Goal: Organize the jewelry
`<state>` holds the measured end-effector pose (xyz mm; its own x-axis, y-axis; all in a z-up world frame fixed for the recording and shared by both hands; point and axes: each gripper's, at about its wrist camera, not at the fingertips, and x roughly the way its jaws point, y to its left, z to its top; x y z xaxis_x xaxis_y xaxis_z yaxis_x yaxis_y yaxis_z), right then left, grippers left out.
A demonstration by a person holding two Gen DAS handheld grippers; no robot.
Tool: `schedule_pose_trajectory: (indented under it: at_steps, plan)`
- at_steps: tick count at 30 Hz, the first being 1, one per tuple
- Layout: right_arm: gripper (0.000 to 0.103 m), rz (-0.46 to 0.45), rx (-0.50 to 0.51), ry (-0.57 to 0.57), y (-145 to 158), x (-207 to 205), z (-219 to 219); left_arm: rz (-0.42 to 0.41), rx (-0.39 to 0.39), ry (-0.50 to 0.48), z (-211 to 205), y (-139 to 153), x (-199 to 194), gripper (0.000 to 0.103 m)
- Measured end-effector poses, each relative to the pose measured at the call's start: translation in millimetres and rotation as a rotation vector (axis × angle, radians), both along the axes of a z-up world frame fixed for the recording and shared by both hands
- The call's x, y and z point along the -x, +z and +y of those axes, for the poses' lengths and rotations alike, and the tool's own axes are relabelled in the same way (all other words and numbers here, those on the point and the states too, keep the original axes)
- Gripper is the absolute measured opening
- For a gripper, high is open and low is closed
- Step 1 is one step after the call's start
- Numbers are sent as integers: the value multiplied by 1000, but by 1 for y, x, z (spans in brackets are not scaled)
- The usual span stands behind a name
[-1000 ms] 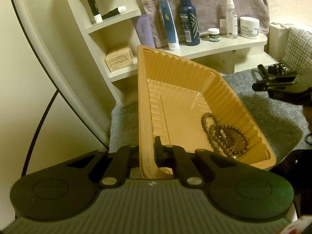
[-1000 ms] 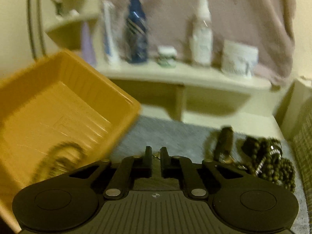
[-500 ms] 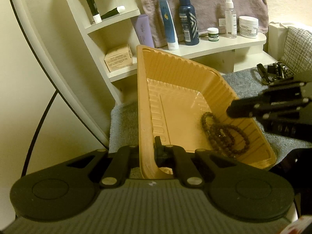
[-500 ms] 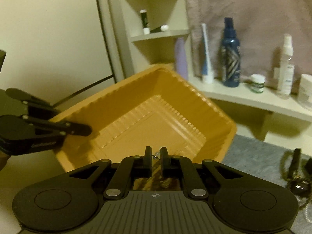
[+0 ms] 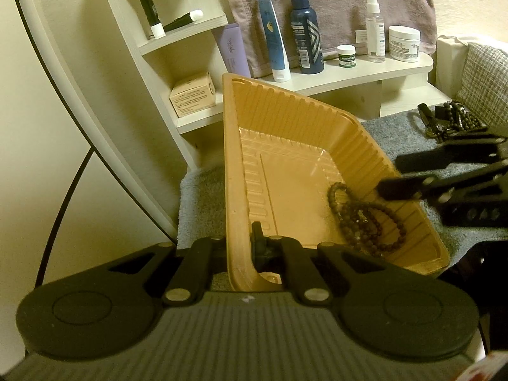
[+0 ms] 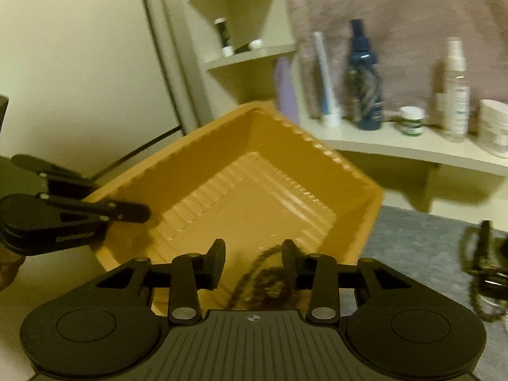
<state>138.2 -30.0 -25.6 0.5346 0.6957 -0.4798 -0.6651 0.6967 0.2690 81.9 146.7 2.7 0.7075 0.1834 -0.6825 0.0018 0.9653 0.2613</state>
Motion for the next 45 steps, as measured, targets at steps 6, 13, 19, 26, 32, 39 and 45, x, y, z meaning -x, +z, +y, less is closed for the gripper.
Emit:
schedule_pose_trajectory:
  at_steps: [6, 13, 19, 26, 32, 39, 45]
  plan:
    - [40, -9, 23, -193, -5, 9, -49, 0, -2, -3, 0, 0, 0, 5]
    - [40, 50, 99, -424, -32, 11, -112, -2, -5, -5, -1, 0, 0, 5]
    - [40, 53, 145, -514, -45, 1, -149, 0, -6, -4, -1, 0, -1, 5]
    - [27, 26, 174, -508, -53, -25, -153, 3, -15, -5, -2, 1, -2, 5]
    - [20, 18, 208, -509, -59, -50, -143, 5, -20, -7, -3, 2, -2, 5]
    - [8, 27, 253, -523, -63, -63, -135, 8, -23, -10, -3, 2, -2, 5]
    - [7, -17, 265, -504, -49, -49, -131, 10, -24, -13, -3, 2, -3, 5]
